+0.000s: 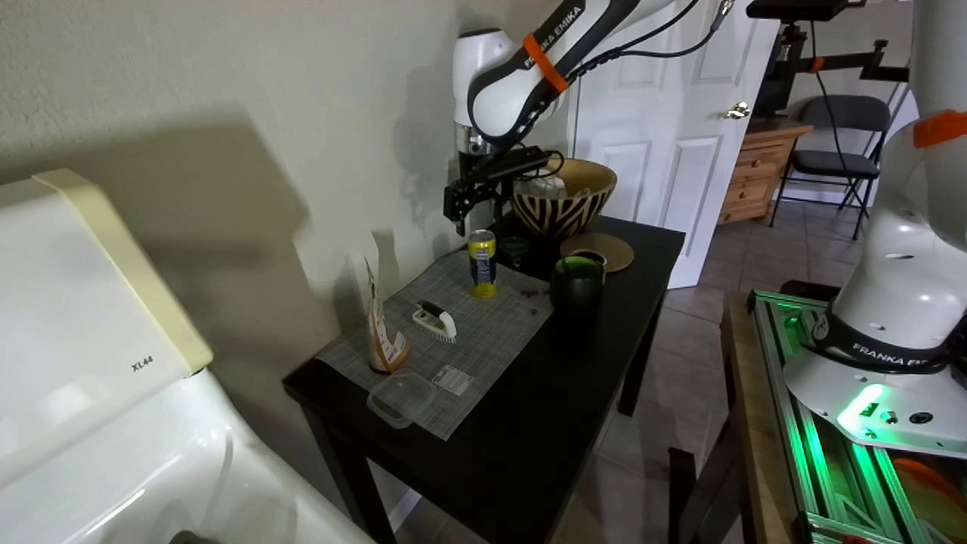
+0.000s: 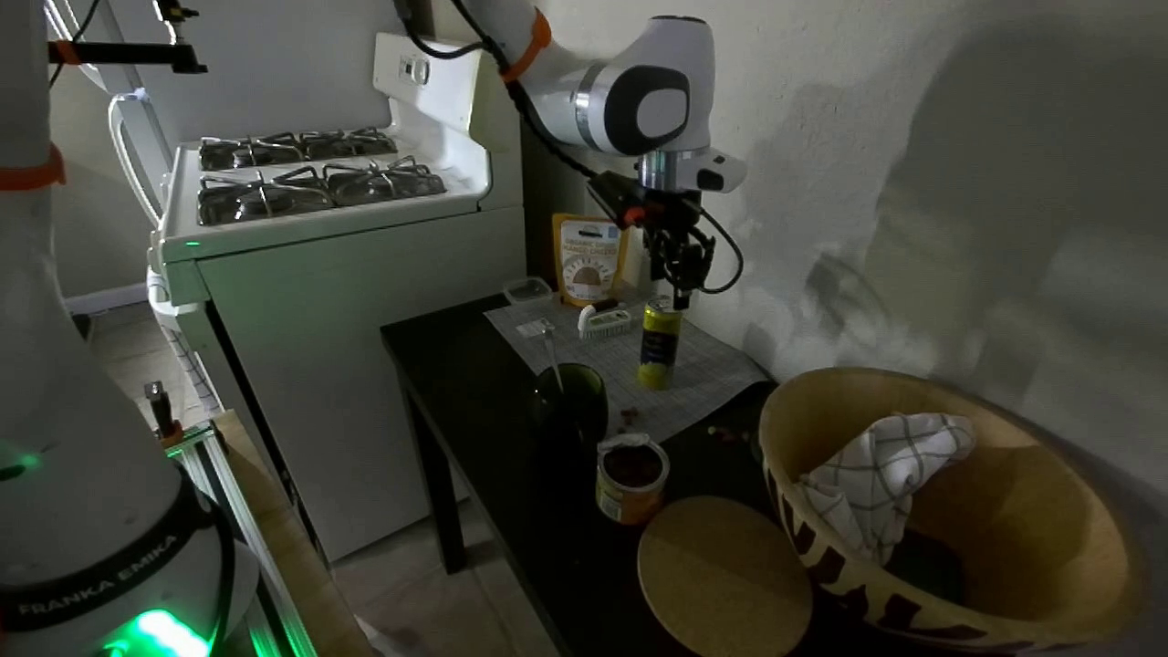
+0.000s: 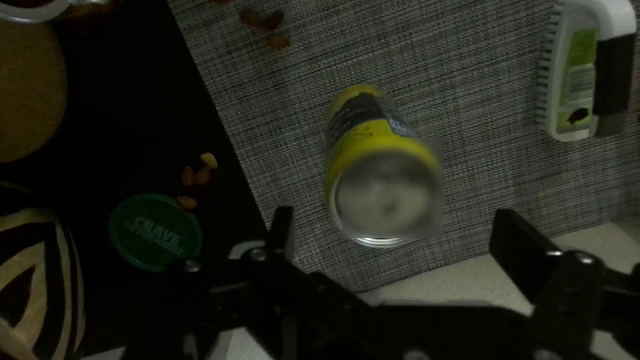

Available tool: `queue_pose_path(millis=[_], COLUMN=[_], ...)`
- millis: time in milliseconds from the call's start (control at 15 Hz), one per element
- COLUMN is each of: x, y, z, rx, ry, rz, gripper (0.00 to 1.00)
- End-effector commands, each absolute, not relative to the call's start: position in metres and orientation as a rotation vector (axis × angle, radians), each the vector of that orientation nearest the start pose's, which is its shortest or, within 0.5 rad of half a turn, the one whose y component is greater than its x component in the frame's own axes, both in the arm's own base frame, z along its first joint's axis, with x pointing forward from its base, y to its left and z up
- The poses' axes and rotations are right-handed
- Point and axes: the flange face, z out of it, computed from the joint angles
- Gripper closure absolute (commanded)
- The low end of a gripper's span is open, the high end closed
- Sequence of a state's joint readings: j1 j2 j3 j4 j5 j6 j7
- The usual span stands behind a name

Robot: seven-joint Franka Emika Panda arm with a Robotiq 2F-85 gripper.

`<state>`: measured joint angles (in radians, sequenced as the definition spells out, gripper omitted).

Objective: Pick up the yellow canned drink from the wooden bowl and place it on the gray mat on the table

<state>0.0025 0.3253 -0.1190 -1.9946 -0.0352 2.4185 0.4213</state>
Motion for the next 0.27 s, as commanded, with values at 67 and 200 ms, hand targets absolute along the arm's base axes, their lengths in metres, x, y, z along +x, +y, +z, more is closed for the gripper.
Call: queue_pose_path(millis=[67, 200], x=[0.605, 0.603], y=[-0.059, -0.055], z=[0.336, 0.353], rx=[-3.107, -3.102], ry=[0.673, 0.65], rz=[-0.198, -0.232], gripper=[0.0, 0.0])
